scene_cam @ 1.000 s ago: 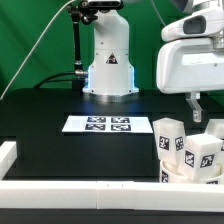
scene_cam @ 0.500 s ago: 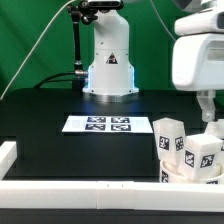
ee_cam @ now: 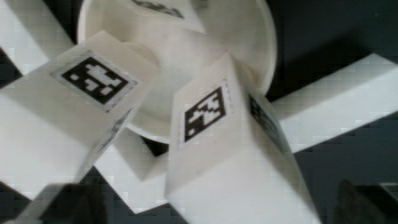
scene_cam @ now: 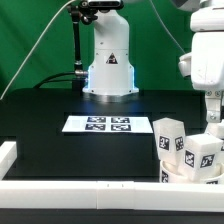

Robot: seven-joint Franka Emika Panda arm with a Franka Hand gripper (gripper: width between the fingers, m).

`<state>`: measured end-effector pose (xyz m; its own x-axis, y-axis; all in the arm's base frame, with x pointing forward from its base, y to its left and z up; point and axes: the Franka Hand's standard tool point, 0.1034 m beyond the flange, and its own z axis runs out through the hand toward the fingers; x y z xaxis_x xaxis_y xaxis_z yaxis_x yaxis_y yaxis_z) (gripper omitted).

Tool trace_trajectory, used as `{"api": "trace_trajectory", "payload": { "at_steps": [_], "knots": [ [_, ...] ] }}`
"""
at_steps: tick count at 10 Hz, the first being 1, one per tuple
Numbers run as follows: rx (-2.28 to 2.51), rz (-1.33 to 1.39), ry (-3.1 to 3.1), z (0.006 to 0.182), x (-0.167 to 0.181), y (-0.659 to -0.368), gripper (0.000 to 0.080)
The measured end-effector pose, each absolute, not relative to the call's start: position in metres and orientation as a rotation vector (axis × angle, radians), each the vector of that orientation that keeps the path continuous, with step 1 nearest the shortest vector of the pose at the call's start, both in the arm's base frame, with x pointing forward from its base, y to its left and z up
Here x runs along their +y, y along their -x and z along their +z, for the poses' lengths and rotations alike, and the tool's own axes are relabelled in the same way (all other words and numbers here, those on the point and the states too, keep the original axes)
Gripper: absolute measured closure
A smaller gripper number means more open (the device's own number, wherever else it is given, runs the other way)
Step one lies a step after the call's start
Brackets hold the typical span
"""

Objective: Assemble stool

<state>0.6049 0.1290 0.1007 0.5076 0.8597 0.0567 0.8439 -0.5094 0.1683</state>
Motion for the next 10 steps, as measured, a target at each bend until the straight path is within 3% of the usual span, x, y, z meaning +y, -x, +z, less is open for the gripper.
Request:
{"api": "trace_trajectory", "payload": {
  "at_steps": [6, 10],
  "knots": [
    [1.995, 0.094, -2.140, 0.093, 0.128, -0.610, 0.0151],
    [2.180, 0.015, -1.922, 0.077, 0.124, -0.605, 0.0151]
  ]
}}
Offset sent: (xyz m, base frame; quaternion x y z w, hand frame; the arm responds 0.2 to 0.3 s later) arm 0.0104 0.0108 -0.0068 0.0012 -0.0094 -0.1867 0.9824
